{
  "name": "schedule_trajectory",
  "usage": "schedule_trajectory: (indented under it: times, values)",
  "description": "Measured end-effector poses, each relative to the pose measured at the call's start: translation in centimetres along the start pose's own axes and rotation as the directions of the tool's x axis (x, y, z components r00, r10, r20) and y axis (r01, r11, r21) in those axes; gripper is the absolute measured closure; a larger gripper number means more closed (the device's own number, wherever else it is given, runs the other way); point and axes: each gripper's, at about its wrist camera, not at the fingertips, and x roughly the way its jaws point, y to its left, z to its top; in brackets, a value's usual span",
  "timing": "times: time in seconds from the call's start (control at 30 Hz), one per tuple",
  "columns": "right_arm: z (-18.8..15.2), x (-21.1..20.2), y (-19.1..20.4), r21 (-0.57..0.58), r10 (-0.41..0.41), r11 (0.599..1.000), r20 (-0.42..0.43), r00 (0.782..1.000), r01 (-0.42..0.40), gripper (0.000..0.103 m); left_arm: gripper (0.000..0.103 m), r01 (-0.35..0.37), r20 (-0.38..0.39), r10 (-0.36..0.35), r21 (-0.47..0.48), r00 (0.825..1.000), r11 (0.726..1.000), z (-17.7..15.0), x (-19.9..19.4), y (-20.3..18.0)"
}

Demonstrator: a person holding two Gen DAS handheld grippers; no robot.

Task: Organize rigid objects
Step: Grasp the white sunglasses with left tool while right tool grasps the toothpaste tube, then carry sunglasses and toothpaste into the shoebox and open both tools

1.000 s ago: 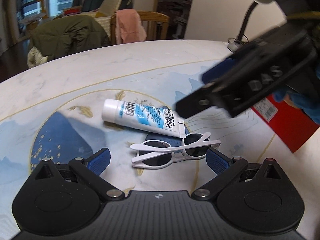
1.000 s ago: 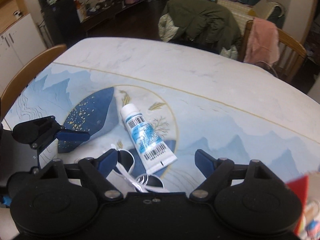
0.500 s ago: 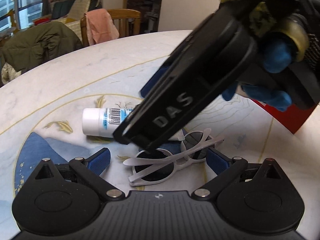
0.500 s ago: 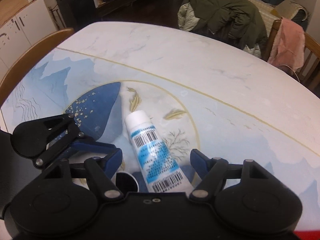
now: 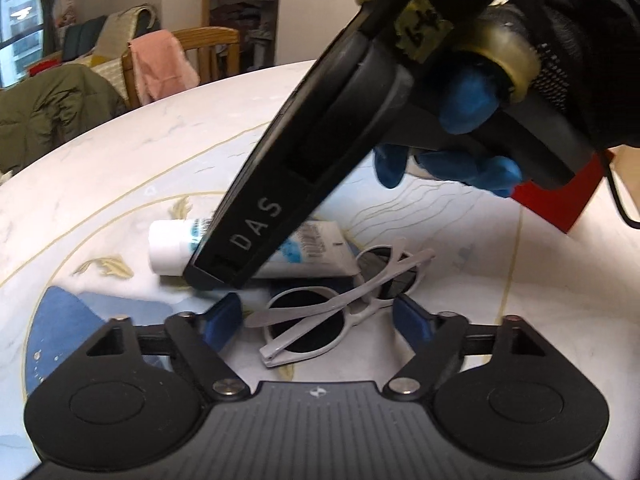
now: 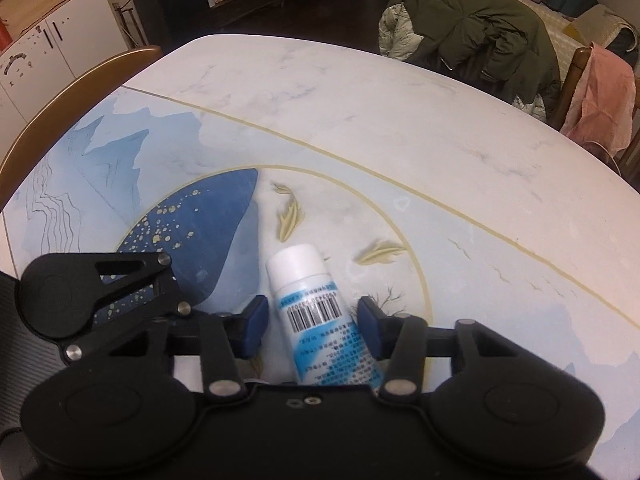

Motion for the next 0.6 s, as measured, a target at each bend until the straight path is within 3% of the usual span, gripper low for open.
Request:
schedule_trajectory:
  times: [0.2,0.47,0.6]
  values:
    - [-0.7,-0.7,-0.3,0.036,-0.024,0.999,0.02,1.0,0.023,0.066,0.033,0.006,-0.008,-0.005,0.058,1.0,0.998,-0.4,0.0,-1.3]
    - [-2.4,-4.2,-1.8,0.126,-0.097,0.988,0.089,0.991,0.085,0.067,0.06,-0.037,-0.006,0.038,0.075,0.999,0.997,-0.8,-0.5,-3.5]
    - [-3.4,-7.2,-2.6,0.179,-0.136,0.977,0.118,0.984,0.114,0.067,0.061,-0.057,-0.006,0.058,0.075,0.998,0.996,-0.9,-0.5,-4.5]
